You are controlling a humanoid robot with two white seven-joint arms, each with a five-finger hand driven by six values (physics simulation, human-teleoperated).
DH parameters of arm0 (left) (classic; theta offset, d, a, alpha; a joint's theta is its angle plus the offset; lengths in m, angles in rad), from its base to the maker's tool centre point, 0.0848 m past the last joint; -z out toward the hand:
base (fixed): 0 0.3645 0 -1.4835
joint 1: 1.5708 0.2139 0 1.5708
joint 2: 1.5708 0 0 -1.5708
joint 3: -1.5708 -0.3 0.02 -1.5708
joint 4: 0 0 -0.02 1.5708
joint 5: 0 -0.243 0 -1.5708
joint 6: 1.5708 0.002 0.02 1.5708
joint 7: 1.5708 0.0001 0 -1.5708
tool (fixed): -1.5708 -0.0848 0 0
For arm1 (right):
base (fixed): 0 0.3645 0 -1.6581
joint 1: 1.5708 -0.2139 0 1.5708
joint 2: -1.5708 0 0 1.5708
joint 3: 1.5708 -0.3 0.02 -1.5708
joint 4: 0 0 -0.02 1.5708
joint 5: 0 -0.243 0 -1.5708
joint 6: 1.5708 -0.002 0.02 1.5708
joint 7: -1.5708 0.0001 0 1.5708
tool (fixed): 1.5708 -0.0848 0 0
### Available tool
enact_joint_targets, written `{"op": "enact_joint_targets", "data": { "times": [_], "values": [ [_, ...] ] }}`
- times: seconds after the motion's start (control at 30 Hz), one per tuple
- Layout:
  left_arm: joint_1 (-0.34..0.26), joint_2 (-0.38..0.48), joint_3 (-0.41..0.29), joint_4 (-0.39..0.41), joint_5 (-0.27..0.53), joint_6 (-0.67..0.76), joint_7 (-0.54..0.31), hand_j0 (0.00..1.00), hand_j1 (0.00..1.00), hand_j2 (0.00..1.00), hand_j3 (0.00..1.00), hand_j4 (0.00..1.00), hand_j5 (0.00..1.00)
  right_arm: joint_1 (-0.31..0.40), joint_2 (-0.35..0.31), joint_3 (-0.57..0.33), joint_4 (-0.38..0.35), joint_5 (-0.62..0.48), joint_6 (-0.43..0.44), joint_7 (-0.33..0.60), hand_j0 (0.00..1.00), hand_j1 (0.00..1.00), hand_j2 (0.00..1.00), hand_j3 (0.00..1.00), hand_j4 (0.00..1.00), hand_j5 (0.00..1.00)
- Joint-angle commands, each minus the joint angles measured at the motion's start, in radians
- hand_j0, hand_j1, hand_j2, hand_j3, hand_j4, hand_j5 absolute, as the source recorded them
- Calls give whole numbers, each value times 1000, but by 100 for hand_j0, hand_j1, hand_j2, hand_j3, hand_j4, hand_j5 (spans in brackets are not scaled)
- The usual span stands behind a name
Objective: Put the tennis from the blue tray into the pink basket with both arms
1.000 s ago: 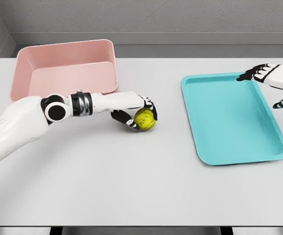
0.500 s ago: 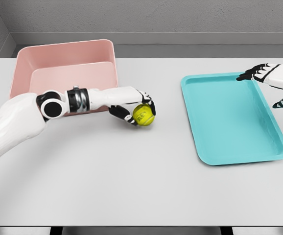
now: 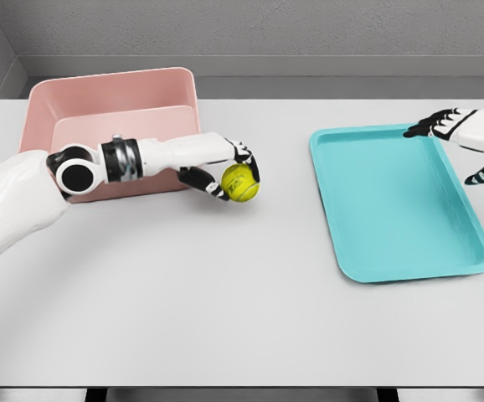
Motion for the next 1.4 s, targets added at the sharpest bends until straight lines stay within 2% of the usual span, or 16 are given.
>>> {"op": "enact_joint_targets", "data": {
  "times": [0.0,0.63,1.37],
  "values": [
    [0,5,12,-1,8,2,1,57,57,57,57,57,57,0,-1,-1,1,-6,2,0,100,100,100,100,100,100],
    [-6,70,93,-62,12,2,1,57,57,57,57,57,57,-2,-1,-1,1,-6,2,0,100,100,100,100,100,100],
    [-5,116,150,-57,12,2,4,57,57,57,57,57,57,0,0,-1,1,-5,2,1,100,100,100,100,100,100]
  ]
}}
